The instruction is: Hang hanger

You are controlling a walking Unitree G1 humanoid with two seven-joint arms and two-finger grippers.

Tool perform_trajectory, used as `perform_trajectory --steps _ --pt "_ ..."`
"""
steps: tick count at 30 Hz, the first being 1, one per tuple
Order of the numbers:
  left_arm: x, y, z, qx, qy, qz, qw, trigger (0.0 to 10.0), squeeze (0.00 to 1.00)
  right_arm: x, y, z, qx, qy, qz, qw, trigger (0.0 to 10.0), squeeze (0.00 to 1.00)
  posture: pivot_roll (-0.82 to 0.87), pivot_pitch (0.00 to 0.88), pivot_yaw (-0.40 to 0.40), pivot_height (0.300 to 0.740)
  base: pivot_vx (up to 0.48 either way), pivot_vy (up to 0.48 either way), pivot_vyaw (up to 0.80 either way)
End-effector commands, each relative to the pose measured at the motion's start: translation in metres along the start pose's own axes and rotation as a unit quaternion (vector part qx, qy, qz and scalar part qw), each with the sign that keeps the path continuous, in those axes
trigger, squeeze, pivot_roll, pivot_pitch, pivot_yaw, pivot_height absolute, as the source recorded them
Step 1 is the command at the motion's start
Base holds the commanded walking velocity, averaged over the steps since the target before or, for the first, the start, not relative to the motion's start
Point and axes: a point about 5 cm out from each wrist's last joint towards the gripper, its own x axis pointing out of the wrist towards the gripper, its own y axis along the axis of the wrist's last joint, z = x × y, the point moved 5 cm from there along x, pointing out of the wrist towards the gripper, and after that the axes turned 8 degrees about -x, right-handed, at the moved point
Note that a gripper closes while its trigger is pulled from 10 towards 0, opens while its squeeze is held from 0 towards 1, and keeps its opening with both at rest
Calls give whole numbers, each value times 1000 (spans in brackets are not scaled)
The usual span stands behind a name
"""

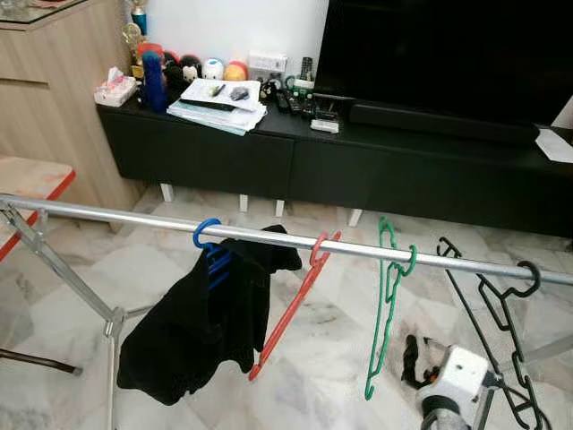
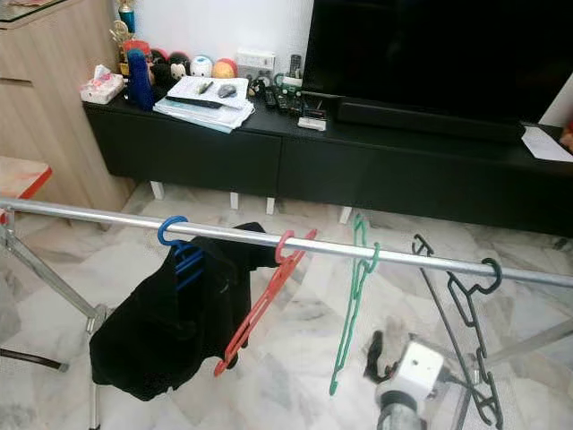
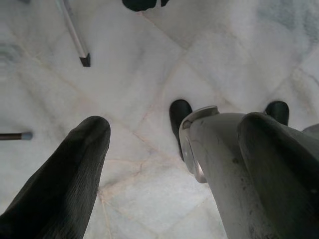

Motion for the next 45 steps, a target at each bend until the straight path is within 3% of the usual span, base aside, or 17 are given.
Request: perform_trajectory --steps 1,4,9,10,14,17,21,26,38,45 --pt "-7 -39 20 1 -21 -60 998 10000 0 2 -8 12 0 -22 -20 1000 10000 0 10 86 -97 740 0 0 0" --pt "-6 -37 25 0 -22 -58 998 10000 0 4 -17 16 4 -30 -45 999 10000 0 10 86 -97 740 0 0 0" --pt "-4 -29 21 1 -21 -52 998 10000 0 -7 -59 13 -15 -12 -141 990 10000 0 8 90 -92 740 0 0 0" --pt "-4 -29 21 1 -21 -52 998 10000 0 -7 -59 13 -15 -12 -141 990 10000 0 8 90 -92 740 0 0 0" --pt "-4 -29 21 6 -21 -53 998 10000 0 -17 -80 -1 -35 38 -191 980 10000 0 7 90 -88 740 0 0 0" --pt "-3 -28 20 3 -18 -52 998 10000 0 -34 -105 -13 -65 86 -243 964 10000 0 21 91 -90 740 0 0 0" --pt "-4 -27 10 5 -10 -55 998 10000 0 -38 -111 -15 -81 98 -252 959 10000 0 20 94 -90 740 0 0 0" --pt "-4 -27 8 6 -10 -55 998 10000 0 -42 -114 -23 -66 100 -254 960 10000 0 7 96 -87 740 0 0 0" --pt "-6 -32 10 23 -13 -59 998 10000 0 -46 -118 -30 -76 114 -263 955 10000 0 9 99 -90 740 0 -157 0" --pt "-7 -39 21 24 -20 -63 998 10000 0 -48 -120 -36 -84 131 -268 951 10000 0 10 101 -92 740 0 -344 -704"
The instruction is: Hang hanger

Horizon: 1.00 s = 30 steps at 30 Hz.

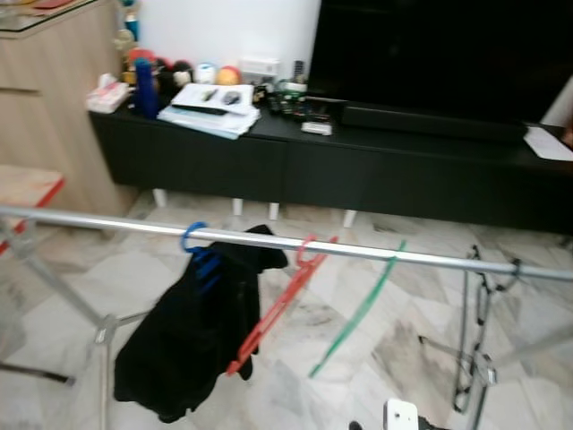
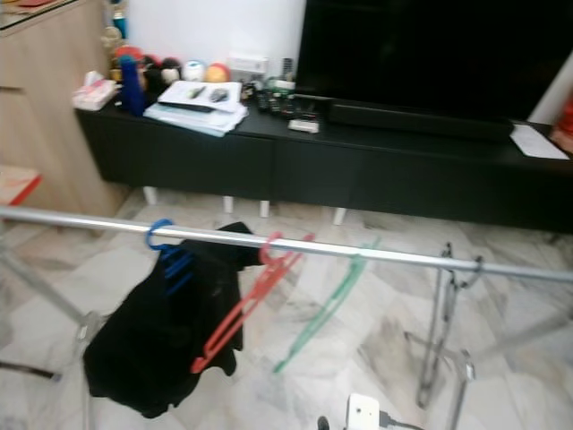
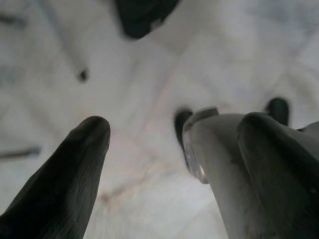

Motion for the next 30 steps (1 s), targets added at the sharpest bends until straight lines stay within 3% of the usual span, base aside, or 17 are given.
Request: perform_trajectory --steps 1,7,16,28,30 --pt "-7 -34 16 16 -25 -55 998 10000 0 0 -6 -4 -11 8 -12 1000 10000 0 10 101 -92 740 0 -345 -681" --pt "-3 -23 26 18 -30 -46 998 10000 0 0 -5 -6 -17 16 -11 1000 10000 0 8 100 -91 740 0 -345 -616" --pt "-3 -24 41 23 -39 -39 998 10000 0 0 -4 -6 -30 19 -9 999 10000 0 10 101 -90 740 0 -343 0" --pt "-19 -53 103 29 -64 -53 996 10000 0 0 -4 -5 -32 17 -6 999 10000 0 -4 112 -89 740 0 -346 0" --pt "-23 -56 122 32 -71 -57 995 10000 0 -1 -4 -5 -30 17 -5 999 10000 0 -3 113 -88 740 0 -345 0"
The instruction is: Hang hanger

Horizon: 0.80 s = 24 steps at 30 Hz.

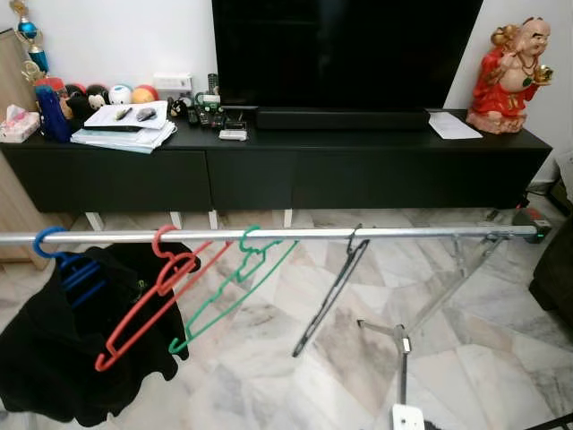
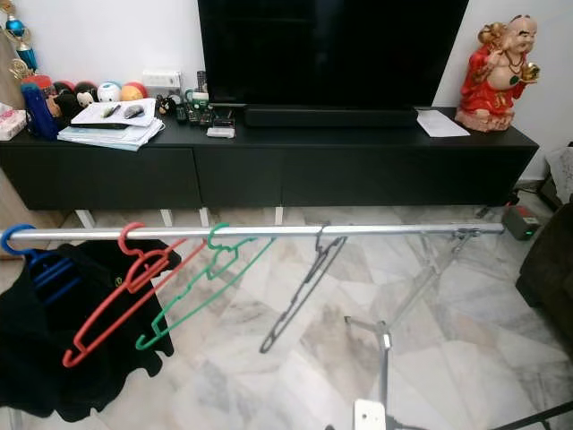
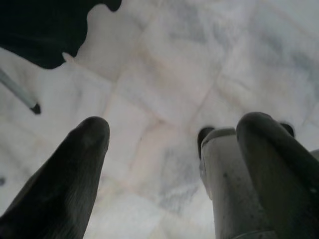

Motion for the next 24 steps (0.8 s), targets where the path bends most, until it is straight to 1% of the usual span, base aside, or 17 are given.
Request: perform_trajectory --steps 1,2,4,7,8,9,10,11,12,14,18,24 --pt "-30 -57 76 8 -93 -95 991 10000 0 0 -1 -2 2 1 0 1000 10000 0 -3 113 -88 740 0 -345 0" --pt "-33 -56 90 10 -99 -96 990 10000 0 0 -1 -2 2 1 0 1000 10000 0 -2 113 -87 740 0 -345 0" --pt "-36 -55 99 12 -102 -97 990 10000 0 0 -1 -3 2 1 0 1000 10000 0 -1 113 -86 740 0 -345 0" --pt "-41 -54 117 15 -111 -99 989 10000 0 0 -1 -4 4 1 0 1000 10000 0 -1 111 -82 740 0 -347 0" --pt "-42 -54 120 16 -112 -100 989 10000 0 0 -1 -4 4 1 0 1000 10000 0 -1 110 -81 740 0 -345 0" --pt "-46 -54 128 18 -116 -100 988 10000 0 0 -1 -4 7 1 2 1000 10000 0 -3 107 -79 740 0 -345 0" --pt "-46 -54 128 18 -116 -100 988 10000 0 0 -1 -4 7 1 2 1000 10000 0 -3 107 -79 740 0 -345 0" --pt "-48 -54 135 19 -119 -101 988 10000 0 0 0 -5 7 1 2 1000 10000 0 -3 105 -77 740 0 -345 0" --pt "-42 -54 119 19 -110 -98 989 10000 0 0 0 -5 9 0 4 1000 10000 0 -3 104 -76 740 0 -345 0" --pt "-35 -54 99 19 -99 -96 990 10000 0 0 0 -4 11 -2 4 1000 10000 0 -3 100 -74 740 0 -345 0" --pt "-33 -53 93 22 -95 -95 991 10000 0 0 0 -4 12 -2 7 1000 10000 0 -6 93 -72 740 0 -345 0" --pt "-32 -54 90 25 -98 -95 990 10000 0 0 -1 -4 12 -4 7 1000 10000 0 -11 81 -69 740 0 -344 0"
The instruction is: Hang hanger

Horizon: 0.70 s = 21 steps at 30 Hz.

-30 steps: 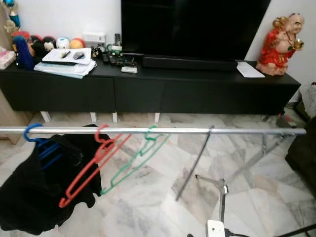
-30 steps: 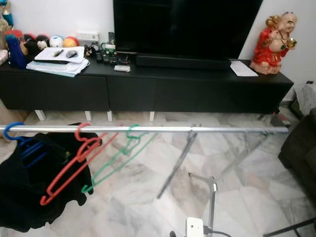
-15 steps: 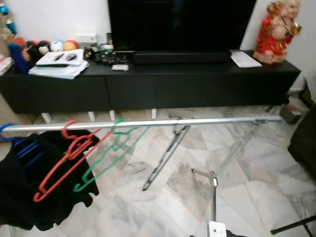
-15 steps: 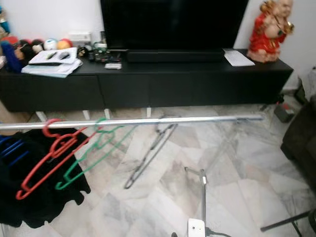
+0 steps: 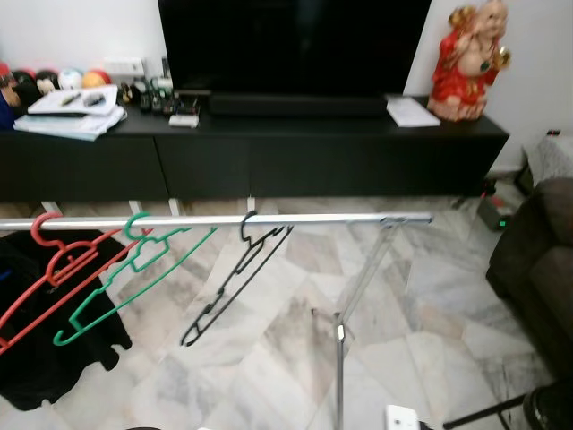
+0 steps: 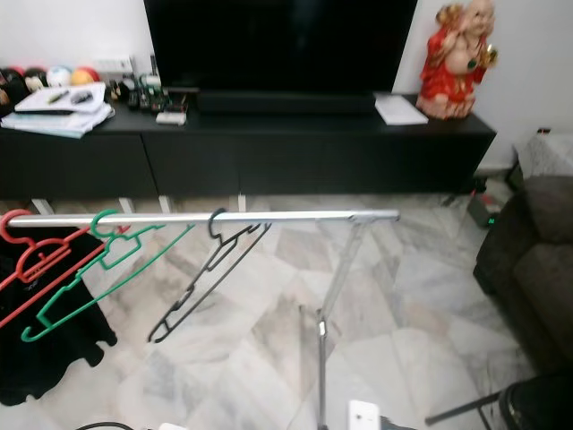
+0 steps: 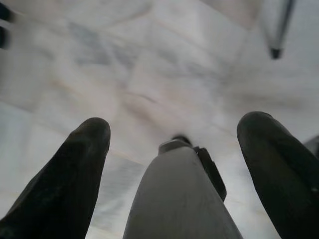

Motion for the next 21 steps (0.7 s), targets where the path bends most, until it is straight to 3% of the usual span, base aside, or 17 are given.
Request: perform_trajectory --steps 1,17,21 --pt "-25 -58 48 -21 -50 -101 993 10000 0 0 -2 -10 6 10 -2 1000 10000 0 -11 79 -68 740 0 -345 0" --pt "-25 -59 45 -17 -54 -102 993 10000 0 0 -2 -11 6 9 -1 1000 10000 0 -9 67 -63 740 0 -345 0" --pt "-25 -59 44 -23 -51 -101 993 10000 0 0 -2 -11 14 3 0 1000 10000 0 -10 76 -62 740 0 0 0"
